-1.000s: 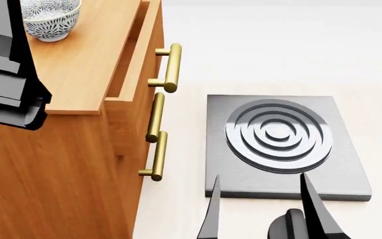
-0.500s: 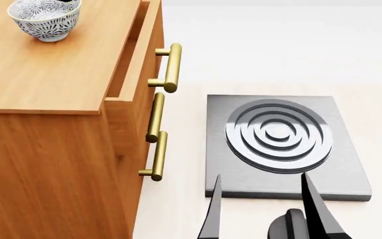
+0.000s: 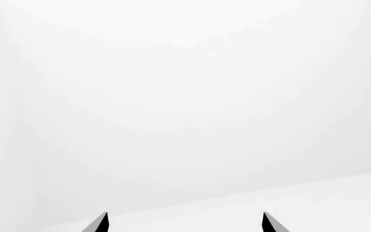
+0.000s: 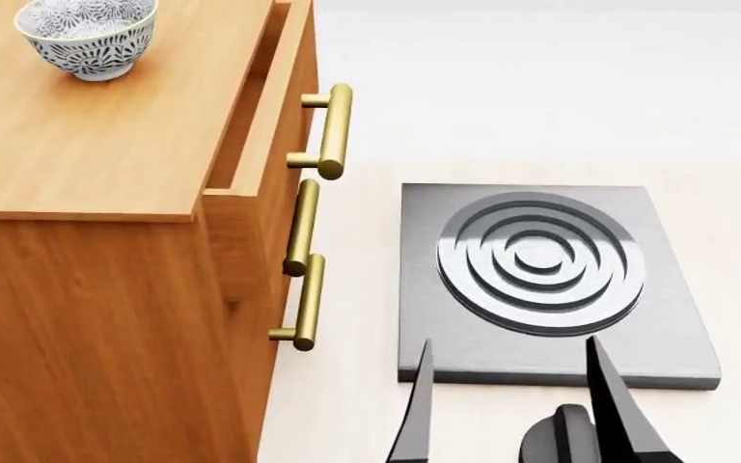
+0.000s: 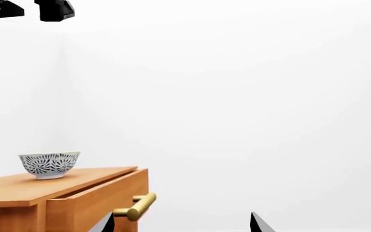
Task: Pick the akita bowl on the wooden cabinet and place it on the plate.
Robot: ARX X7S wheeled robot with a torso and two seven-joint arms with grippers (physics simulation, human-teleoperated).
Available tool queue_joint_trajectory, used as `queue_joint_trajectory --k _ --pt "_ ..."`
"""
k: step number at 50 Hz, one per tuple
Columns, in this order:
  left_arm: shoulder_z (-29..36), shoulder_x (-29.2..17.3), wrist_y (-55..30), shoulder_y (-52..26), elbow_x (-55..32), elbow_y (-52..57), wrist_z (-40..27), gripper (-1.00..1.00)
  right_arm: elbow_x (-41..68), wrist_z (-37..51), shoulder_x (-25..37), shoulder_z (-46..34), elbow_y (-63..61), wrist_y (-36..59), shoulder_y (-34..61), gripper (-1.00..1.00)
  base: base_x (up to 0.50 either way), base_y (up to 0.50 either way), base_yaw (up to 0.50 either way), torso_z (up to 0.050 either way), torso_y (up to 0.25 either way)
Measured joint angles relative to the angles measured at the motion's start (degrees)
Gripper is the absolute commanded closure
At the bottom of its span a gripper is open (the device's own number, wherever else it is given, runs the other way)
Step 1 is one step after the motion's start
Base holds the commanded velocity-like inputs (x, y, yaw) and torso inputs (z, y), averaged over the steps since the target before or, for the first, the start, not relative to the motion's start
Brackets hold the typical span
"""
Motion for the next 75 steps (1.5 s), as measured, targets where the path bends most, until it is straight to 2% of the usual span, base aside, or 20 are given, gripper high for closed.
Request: queue_joint_trajectory --k 9,14,19,26,31,45,67,75 --pt "3.5 3.8 9.0 -6.4 5.3 -18.5 10.0 -1.0 0.5 0.2 0.2 0.1 0.6 -0.4 0.0 -1.0 0.0 0.0 0.0 0.0 0.0" --pt "6.1 7.0 16.4 -11.5 6.4 -33.3 17.0 -1.0 0.7 0.3 0.3 0.3 1.1 -0.6 0.1 -1.0 0.0 0.0 0.0 0.0 0.0" --pt "13.5 9.1 21.6 -16.0 0.8 -44.5 21.9 -1.0 1.0 0.4 0.3 0.4 1.9 -1.1 0.2 -1.0 0.0 0.0 0.0 0.0 0.0" --pt "26.4 10.8 25.6 -20.1 -11.4 -53.7 25.3 -1.0 1.5 0.3 0.4 0.6 3.0 -1.6 0.3 -1.0 0.0 0.0 0.0 0.0 0.0" --pt "29.5 11.4 25.6 -21.9 -15.4 -57.4 25.9 -1.0 1.7 0.4 0.4 0.7 3.7 -1.9 0.3 -1.0 0.0 0.0 0.0 0.0 0.0" --pt "16.5 12.1 18.4 -24.0 -3.5 -61.8 25.2 -1.0 1.5 0.5 0.5 0.6 6.0 -2.6 0.7 -1.0 0.0 0.0 0.0 0.0 0.0" --pt "-9.2 12.4 9.3 -19.8 22.5 -63.1 20.9 -1.0 0.8 0.7 0.8 0.2 8.2 -3.4 0.9 -1.0 0.0 0.0 0.0 0.0 0.0" --pt "-14.2 12.4 7.1 -18.1 29.3 -63.2 21.4 -1.0 0.4 0.7 0.9 -0.2 8.7 -3.5 1.0 -1.0 0.0 0.0 0.0 0.0 0.0"
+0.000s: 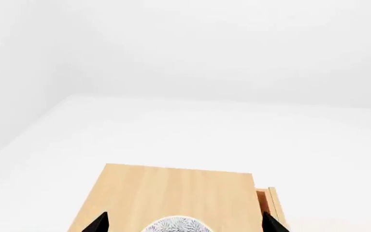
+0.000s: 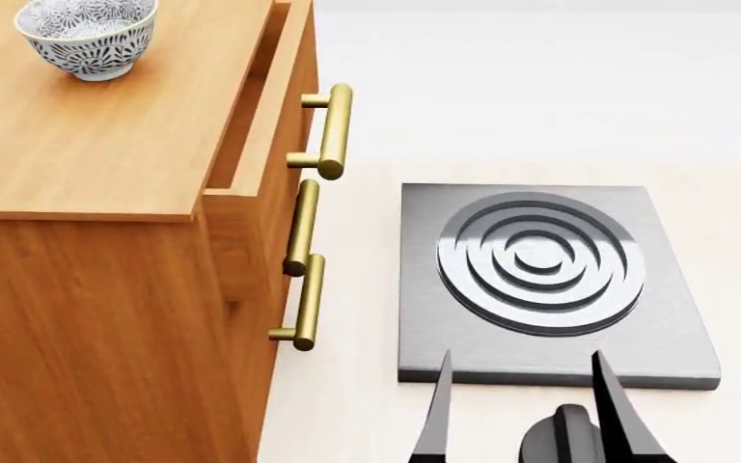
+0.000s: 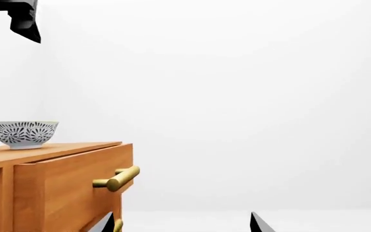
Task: Pick the akita bowl on the wooden cabinet and place it on the plate.
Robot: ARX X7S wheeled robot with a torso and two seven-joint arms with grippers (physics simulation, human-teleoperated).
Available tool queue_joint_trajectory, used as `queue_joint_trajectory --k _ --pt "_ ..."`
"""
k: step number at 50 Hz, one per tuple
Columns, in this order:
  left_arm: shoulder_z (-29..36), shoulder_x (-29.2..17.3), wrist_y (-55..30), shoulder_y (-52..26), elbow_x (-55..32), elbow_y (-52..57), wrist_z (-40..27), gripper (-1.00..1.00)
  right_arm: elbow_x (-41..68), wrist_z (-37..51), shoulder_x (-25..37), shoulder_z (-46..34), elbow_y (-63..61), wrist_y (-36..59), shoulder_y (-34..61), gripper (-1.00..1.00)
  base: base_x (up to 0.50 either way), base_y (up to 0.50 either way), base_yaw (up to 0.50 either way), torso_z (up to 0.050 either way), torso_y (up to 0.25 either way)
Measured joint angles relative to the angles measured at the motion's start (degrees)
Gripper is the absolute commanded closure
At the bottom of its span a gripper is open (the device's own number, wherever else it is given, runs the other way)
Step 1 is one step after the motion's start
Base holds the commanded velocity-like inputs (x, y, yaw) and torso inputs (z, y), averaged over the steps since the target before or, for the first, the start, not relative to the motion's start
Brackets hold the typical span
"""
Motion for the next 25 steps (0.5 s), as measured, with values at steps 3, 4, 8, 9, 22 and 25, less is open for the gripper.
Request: queue_joint_trajectory --k 3,4,8,9,22,25 --pt "-1.8 0.0 -0.7 0.4 2.2 0.0 0.0 -1.0 -0.1 0.0 0.0 -0.1 0.1 0.0 0.0 -1.0 0.0 0.0 0.0 0.0 0.0" --pt "-2.3 0.0 -0.9 0.5 2.9 0.0 0.0 -1.0 -0.1 0.0 0.0 -0.1 0.1 -0.1 0.0 -1.0 0.0 0.0 0.0 0.0 0.0" --pt "-4.4 0.0 -1.8 0.8 5.6 0.0 0.0 -1.0 -0.1 0.1 0.1 -0.3 0.2 -0.1 0.1 -1.0 0.0 0.0 0.0 0.0 0.0" --pt "-4.8 0.0 -2.0 0.9 6.3 0.0 0.0 -1.0 -0.1 0.1 0.1 -0.3 0.3 -0.1 0.1 -1.0 0.0 0.0 0.0 0.0 0.0" --pt "-7.5 0.0 -4.6 1.1 12.4 -0.1 0.2 -1.0 -0.3 0.3 0.2 -0.7 0.4 -0.1 0.2 -1.0 0.0 0.0 0.0 0.0 0.0" --pt "-7.6 0.0 -5.6 1.0 13.2 -0.1 -0.1 -1.0 -0.3 0.3 0.3 -0.7 0.5 -0.2 0.2 -1.0 0.0 0.0 0.0 0.0 0.0"
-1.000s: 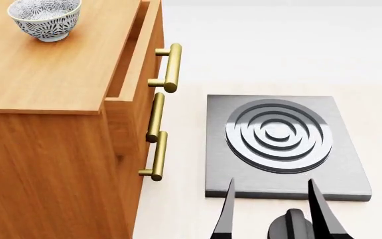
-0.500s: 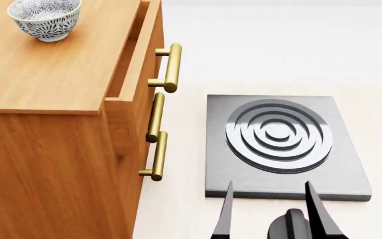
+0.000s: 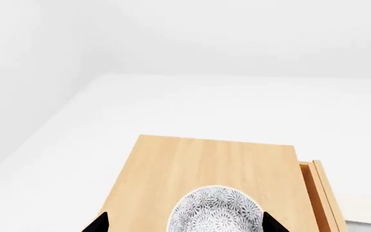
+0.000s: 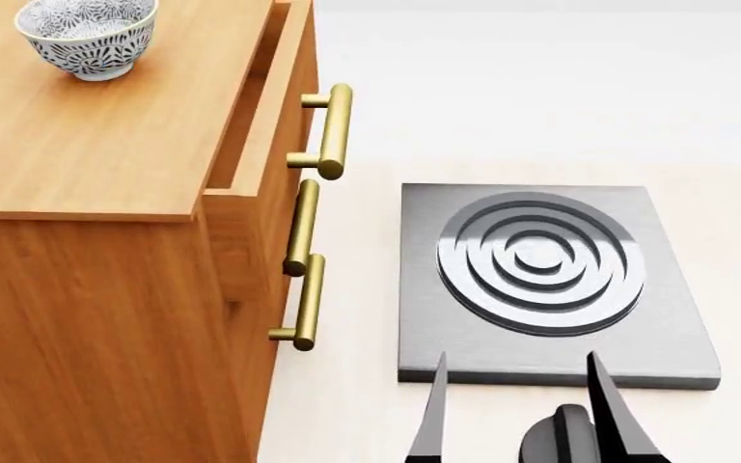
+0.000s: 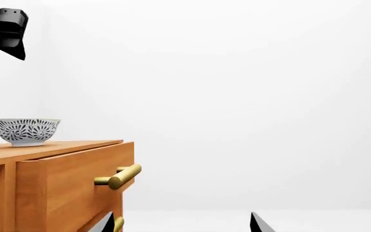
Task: Pick the akita bowl on the wooden cabinet and place it on the plate.
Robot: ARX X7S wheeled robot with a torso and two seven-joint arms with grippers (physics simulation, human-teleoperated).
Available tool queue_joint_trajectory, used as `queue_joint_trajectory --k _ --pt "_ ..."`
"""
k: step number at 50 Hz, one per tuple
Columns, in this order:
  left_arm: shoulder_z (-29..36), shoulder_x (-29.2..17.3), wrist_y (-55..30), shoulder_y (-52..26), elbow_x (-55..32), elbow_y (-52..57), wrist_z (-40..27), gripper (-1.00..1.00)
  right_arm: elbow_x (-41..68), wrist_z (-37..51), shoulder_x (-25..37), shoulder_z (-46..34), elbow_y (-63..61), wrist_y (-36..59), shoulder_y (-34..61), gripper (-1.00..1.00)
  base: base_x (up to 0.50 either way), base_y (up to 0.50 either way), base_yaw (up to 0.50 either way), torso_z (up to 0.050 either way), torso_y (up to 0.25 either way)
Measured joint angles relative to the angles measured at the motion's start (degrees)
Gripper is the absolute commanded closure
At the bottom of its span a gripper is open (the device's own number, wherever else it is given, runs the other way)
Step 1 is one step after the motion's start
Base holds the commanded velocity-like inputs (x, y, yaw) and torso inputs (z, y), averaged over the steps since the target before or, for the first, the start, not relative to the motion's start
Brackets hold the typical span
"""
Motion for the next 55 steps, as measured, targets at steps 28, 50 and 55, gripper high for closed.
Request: queue_joint_trajectory --k 28,50,55 --pt "-9.4 -0.1 -8.4 -1.3 5.2 0.0 -4.3 -1.0 0.2 0.3 0.3 -0.5 0.5 -0.4 0.2 -1.0 0.0 0.0 0.0 0.0 0.0" --pt "-10.4 -0.3 -7.2 -2.2 6.9 0.0 -5.7 -1.0 0.4 0.5 0.5 -1.0 1.0 -0.6 0.4 -1.0 0.0 0.0 0.0 0.0 0.0" --pt "-9.9 -0.4 -6.9 -2.3 7.1 0.0 -6.0 -1.0 0.4 0.5 0.6 -1.1 1.0 -0.6 0.4 -1.0 0.0 0.0 0.0 0.0 -0.05"
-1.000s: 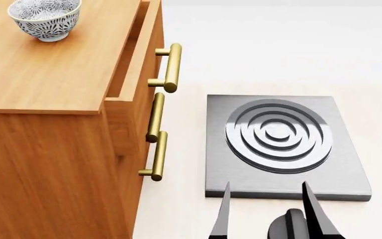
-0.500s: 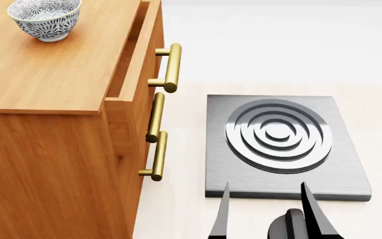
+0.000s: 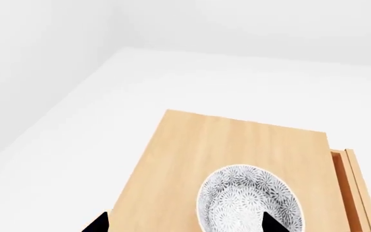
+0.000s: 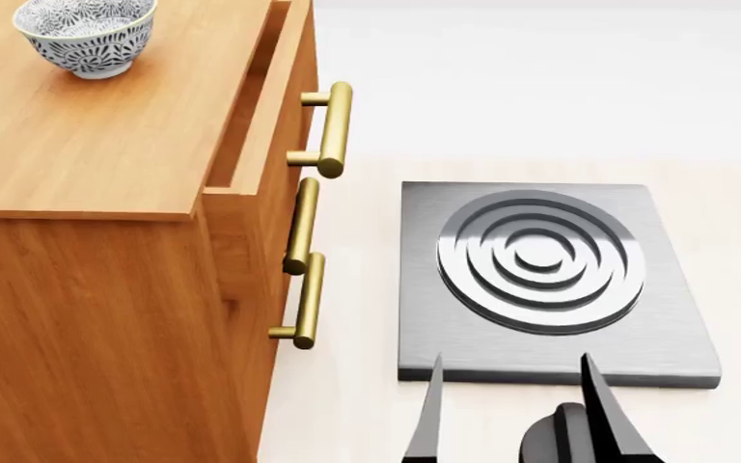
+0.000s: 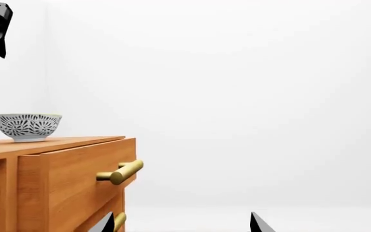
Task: Pick the akita bowl on the wooden cabinet and place it on the plate.
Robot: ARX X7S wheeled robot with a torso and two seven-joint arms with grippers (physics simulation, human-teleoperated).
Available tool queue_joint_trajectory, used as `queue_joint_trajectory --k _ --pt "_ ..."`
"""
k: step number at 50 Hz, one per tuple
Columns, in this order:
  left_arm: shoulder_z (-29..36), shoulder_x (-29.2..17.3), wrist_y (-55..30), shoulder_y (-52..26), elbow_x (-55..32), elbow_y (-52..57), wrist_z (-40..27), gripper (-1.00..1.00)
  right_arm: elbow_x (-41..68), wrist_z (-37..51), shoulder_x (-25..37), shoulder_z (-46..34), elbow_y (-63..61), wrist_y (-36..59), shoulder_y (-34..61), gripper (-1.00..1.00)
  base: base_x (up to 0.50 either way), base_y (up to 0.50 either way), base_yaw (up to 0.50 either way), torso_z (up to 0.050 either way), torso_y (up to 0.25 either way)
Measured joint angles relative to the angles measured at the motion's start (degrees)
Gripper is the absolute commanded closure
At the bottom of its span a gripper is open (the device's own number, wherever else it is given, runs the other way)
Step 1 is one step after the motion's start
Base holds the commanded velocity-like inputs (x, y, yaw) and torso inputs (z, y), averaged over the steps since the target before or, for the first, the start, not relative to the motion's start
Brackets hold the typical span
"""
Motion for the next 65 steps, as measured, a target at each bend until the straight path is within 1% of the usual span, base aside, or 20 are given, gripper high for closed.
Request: queue_joint_trajectory --k 11,23,31,44,54,59,60,65 --pt "0.5 0.0 0.0 0.0 0.0 0.0 -0.5 -1.0 0.1 0.2 0.1 -0.1 0.0 0.0 0.1 -1.0 0.0 0.0 0.0 0.0 -0.194" --pt "1.0 0.0 -0.2 0.5 0.1 0.0 -0.1 -1.0 0.2 0.4 0.3 -0.2 0.1 -0.1 0.1 -1.0 0.0 0.0 0.0 0.0 -0.109" --pt "0.7 0.1 -0.3 -0.1 -0.6 0.4 0.2 -1.0 0.2 0.5 0.4 -0.3 0.1 -0.2 0.1 -1.0 0.0 0.0 0.0 0.0 -0.219" --pt "3.5 0.3 -0.7 -0.1 -1.9 0.7 2.8 -1.0 0.3 0.7 0.5 -0.5 0.3 -0.3 0.2 -1.0 0.0 0.0 0.0 0.0 -0.003" --pt "-3.7 -0.5 -1.1 1.1 -1.7 0.6 0.7 -1.0 0.4 0.8 0.6 -0.6 0.5 -0.4 0.3 -1.0 0.0 0.0 0.0 0.0 0.0" --pt "-5.2 -0.7 -1.4 1.7 -0.9 0.4 0.9 -1.0 0.5 0.9 0.6 -0.6 0.6 -0.5 0.4 -1.0 0.0 0.0 0.0 0.0 0.0" --pt "-5.0 -0.7 -1.3 1.8 -0.8 0.4 1.2 1.0 0.5 0.9 0.6 -0.7 0.6 -0.5 0.4 -1.0 0.0 0.0 0.0 0.0 0.0" --pt "-2.4 -0.3 -1.2 2.0 -0.5 0.3 3.2 1.0 0.5 1.0 0.7 -0.7 0.6 -0.5 0.4 -1.0 0.0 0.0 0.0 0.0 -0.003"
